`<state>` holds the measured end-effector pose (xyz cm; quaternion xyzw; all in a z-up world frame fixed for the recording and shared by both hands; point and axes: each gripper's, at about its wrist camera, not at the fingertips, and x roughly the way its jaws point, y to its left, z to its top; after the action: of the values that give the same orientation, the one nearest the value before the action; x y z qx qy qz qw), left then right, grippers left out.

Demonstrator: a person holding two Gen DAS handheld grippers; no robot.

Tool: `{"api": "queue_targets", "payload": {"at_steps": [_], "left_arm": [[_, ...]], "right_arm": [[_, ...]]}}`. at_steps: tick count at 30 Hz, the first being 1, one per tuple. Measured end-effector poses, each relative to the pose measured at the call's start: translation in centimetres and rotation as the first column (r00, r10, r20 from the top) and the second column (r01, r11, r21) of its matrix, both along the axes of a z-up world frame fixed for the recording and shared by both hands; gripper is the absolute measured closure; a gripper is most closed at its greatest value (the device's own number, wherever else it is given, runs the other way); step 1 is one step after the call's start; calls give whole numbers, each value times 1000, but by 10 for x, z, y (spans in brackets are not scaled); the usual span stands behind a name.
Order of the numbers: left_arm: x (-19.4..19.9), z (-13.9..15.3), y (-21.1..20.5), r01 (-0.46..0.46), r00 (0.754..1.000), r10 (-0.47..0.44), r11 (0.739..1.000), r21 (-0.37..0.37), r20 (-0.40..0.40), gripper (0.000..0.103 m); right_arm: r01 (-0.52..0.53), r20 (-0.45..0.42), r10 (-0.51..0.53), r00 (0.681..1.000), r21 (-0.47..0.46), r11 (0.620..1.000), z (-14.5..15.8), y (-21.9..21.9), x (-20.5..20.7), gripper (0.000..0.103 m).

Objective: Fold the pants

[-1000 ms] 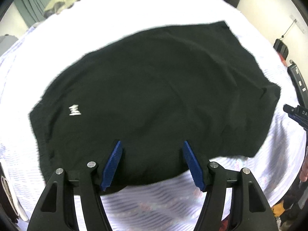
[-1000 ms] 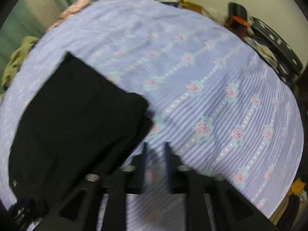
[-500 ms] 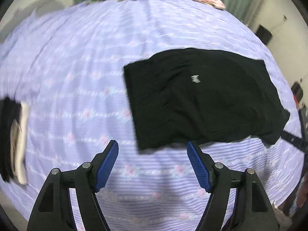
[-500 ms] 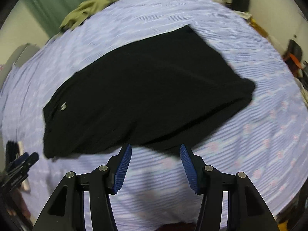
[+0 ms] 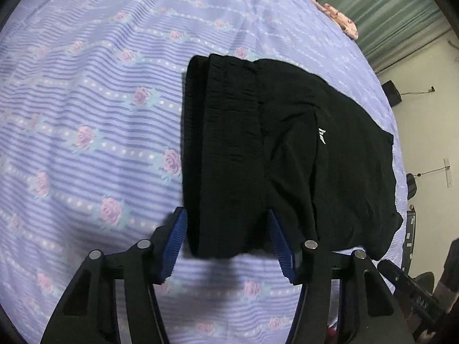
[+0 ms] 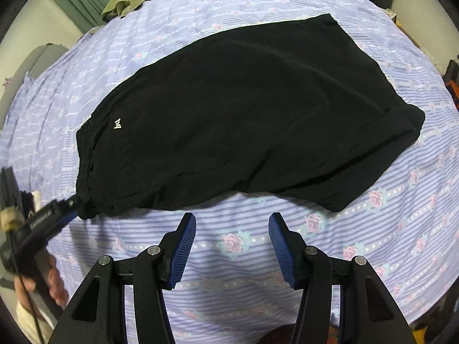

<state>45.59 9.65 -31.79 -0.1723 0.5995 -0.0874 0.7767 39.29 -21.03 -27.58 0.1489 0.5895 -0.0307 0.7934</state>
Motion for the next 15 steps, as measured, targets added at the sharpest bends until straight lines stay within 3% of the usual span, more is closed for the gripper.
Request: {"api": "queue_targets", "payload": {"at_steps": [1, 4, 7, 8, 12, 15], "left_arm": [[2, -1, -3, 9, 1000, -9, 1000, -8, -6, 59], [5, 1, -10, 7, 1000, -6, 999, 39, -13, 64], [8, 13, -17, 15, 1000, -16, 995, 103, 9, 79], [9, 20, -17, 14, 1000, -17, 993, 121, 26, 95], [14, 47, -3, -38, 994, 16, 979, 202, 107, 95], [20, 37, -6, 7, 996, -33, 953, 301, 82, 95]], "right_arm": [[-1, -2, 1, 1000, -5, 1000, 0, -1, 0, 49], [16, -10, -16, 1000, -5, 1000, -3, -6, -2, 49], [42, -23, -42, 999, 7, 999, -6, -14, -3, 49], [49, -24, -48, 999, 13, 999, -7, -15, -3, 49], [46, -16, -46, 999, -14, 999, -5, -14, -6, 49], [1, -16, -2, 1000, -79, 997, -6, -6, -9, 49]]}}
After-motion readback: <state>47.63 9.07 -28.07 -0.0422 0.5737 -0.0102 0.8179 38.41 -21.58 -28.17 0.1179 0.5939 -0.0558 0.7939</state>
